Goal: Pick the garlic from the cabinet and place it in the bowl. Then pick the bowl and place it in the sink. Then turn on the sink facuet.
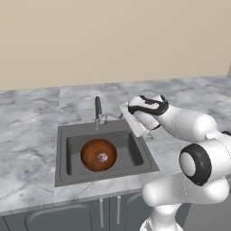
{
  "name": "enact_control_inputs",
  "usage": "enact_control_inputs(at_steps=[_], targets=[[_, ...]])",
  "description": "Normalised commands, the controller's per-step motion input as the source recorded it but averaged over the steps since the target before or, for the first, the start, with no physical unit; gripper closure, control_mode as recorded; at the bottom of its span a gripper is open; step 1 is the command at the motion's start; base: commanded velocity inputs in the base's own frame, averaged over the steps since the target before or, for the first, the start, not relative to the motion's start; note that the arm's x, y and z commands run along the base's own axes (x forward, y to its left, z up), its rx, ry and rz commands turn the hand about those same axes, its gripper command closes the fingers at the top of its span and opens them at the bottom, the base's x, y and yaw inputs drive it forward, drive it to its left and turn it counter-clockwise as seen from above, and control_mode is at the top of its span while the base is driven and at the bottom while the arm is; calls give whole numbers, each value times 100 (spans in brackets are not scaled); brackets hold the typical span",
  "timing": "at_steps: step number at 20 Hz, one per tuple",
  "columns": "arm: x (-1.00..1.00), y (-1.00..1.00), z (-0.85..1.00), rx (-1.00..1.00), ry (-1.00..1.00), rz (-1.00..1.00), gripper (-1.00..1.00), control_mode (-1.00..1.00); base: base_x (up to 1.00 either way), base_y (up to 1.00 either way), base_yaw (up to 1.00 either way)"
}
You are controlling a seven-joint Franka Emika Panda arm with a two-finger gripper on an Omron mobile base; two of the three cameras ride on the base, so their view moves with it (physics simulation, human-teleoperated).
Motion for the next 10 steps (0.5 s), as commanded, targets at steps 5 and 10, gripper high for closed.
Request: enact_control_inputs(at_steps=[5, 10], targets=[[17, 11, -16, 55, 0, -55, -100, -100, 0, 0, 0], [33, 12, -11, 60, 3, -39, -100, -100, 0, 0, 0]])
